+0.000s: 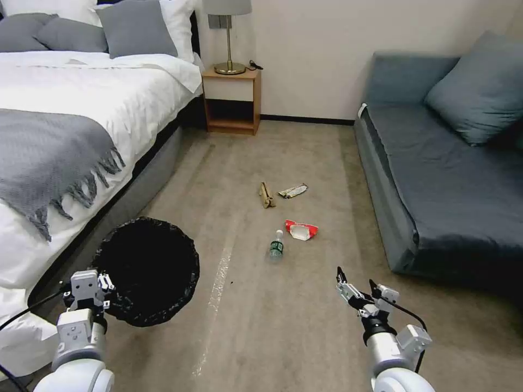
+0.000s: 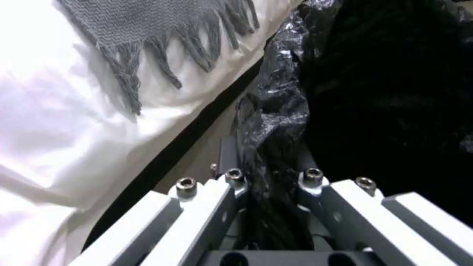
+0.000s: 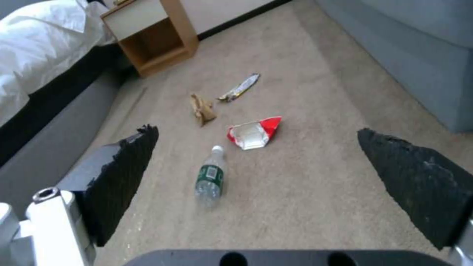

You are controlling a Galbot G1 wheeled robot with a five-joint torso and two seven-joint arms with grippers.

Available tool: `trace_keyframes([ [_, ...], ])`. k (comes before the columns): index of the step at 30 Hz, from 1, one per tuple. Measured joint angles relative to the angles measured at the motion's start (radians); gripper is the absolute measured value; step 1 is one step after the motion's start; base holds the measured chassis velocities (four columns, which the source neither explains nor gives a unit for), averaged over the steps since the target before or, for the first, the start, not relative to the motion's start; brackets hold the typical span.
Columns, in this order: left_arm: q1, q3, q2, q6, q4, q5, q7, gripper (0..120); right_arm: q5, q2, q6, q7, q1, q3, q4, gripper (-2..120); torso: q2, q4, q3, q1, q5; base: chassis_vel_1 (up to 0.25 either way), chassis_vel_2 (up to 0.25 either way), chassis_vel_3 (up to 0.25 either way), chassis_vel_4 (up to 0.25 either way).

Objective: Pick up the trash bin, then pick up the garbage on the floor and place it into the trash bin.

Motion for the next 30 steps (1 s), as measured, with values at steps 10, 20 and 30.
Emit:
trace_keyframes([
  [10, 0.003, 0.004, -0.006, -0.016, 0.021, -0.004, -0.002, 4, -0.013, 0.000, 0.008, -0.004, 0.011, 0.000, -0.023, 100, 0.000, 0.0000, 0.000, 0.000, 0.0000, -0.006, 0.003, 0.005, -0.004],
  [20, -0.008, 0.024, -0.011, -0.016, 0.031, 0.007, -0.002, 4, -0.012, -0.003, 0.010, -0.006, 0.025, 0.003, -0.047, 100, 0.000, 0.0000, 0.000, 0.000, 0.0000, -0.063, 0.059, 0.055, -0.058],
  [30, -0.015, 0.033, -0.012, -0.017, 0.044, 0.015, -0.002, 4, -0.010, -0.002, 0.012, -0.007, 0.032, 0.002, -0.057, 100, 0.000, 0.0000, 0.000, 0.000, 0.0000, -0.015, 0.017, 0.012, -0.018],
])
